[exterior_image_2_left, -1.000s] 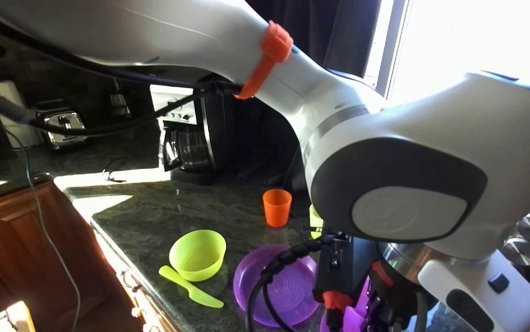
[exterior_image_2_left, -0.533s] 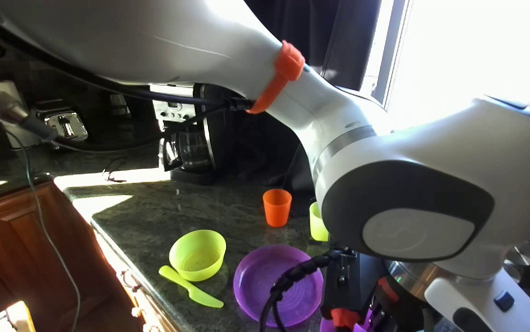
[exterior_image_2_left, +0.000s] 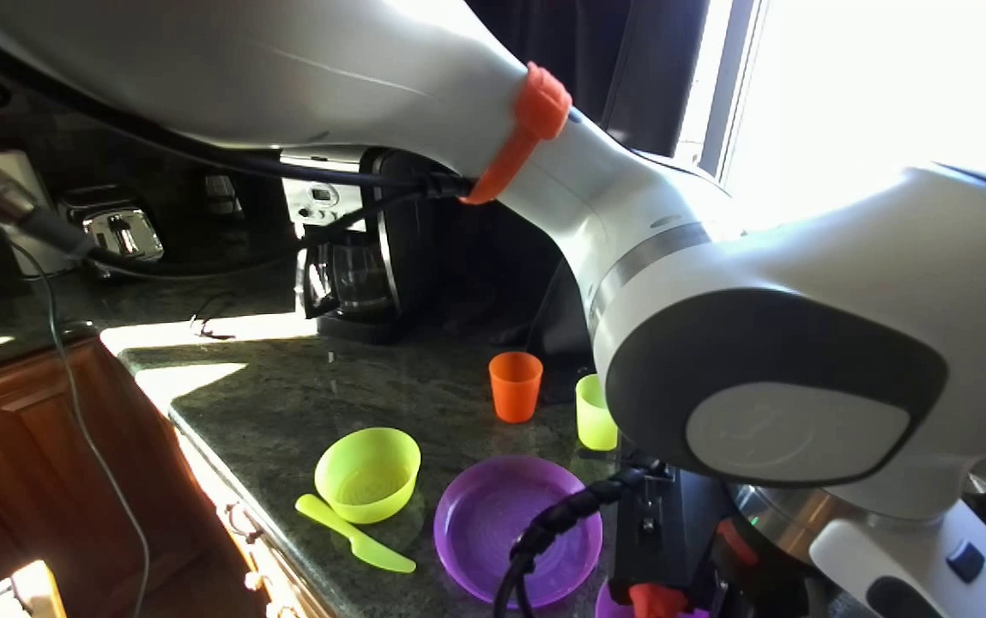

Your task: Put the cups in their matching bowls

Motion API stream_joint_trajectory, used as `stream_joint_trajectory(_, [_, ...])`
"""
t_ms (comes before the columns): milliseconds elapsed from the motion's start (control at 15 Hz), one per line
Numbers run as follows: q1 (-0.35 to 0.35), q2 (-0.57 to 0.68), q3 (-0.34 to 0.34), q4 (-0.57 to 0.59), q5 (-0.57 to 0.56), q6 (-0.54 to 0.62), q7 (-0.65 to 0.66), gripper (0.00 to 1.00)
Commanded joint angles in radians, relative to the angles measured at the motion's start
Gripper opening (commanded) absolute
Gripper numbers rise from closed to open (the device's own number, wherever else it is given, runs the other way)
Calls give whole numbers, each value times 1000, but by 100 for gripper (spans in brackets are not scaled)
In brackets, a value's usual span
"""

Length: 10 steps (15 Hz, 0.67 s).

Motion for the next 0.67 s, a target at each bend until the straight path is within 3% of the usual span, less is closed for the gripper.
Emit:
stream_joint_trajectory(0, [-6,-70,-3,-20,-12,-46,-33,88])
stream_joint_trajectory(67, [-2,-97,-8,-29,-25,-49,-35,96])
stream_joint_trajectory(133, [-3,-122,-8,-33,-26,-57,-42,99])
stream_joint_trajectory(600, [38,-257,22,-42,-26,-81,-103,100])
